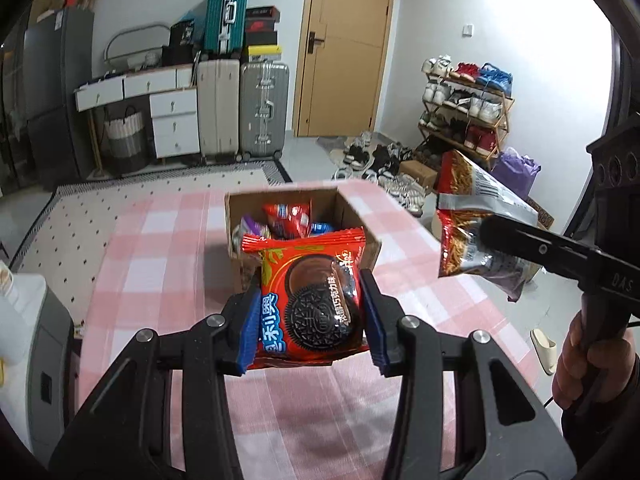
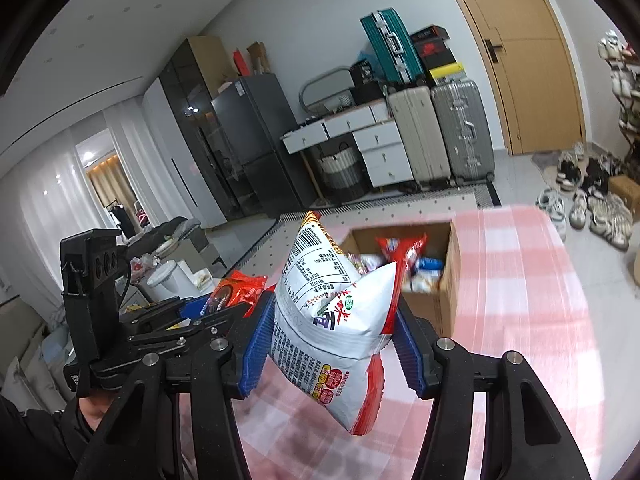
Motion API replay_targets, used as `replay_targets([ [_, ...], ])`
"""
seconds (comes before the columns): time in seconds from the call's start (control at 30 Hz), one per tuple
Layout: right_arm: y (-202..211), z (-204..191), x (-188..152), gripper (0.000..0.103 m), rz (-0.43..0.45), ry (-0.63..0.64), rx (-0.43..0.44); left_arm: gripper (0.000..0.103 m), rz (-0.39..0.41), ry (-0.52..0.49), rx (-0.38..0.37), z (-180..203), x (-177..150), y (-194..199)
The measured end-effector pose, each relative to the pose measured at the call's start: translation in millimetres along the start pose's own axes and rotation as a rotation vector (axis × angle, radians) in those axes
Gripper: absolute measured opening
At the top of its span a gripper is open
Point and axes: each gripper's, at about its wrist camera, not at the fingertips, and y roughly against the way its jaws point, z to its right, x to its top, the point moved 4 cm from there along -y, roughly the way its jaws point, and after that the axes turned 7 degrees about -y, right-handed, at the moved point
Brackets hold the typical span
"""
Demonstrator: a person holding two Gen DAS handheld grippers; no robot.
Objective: Organize snacks
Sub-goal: 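Lift both packs and carry them over the cardboard box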
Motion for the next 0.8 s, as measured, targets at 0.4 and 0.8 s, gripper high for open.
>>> replay_targets([
  [0.4,-1.7,-22.5,74.2,0.057,0.061,0.080,-0.009,0.041,0.073,0.000,-0.013,-12.8,84.4,14.4],
  [0.8,-54.0,-4.2,139.2,0.057,0.052,0.078,-0.052,0.041,0.027,0.034,-0.051,-36.3,157.0,-61.1],
])
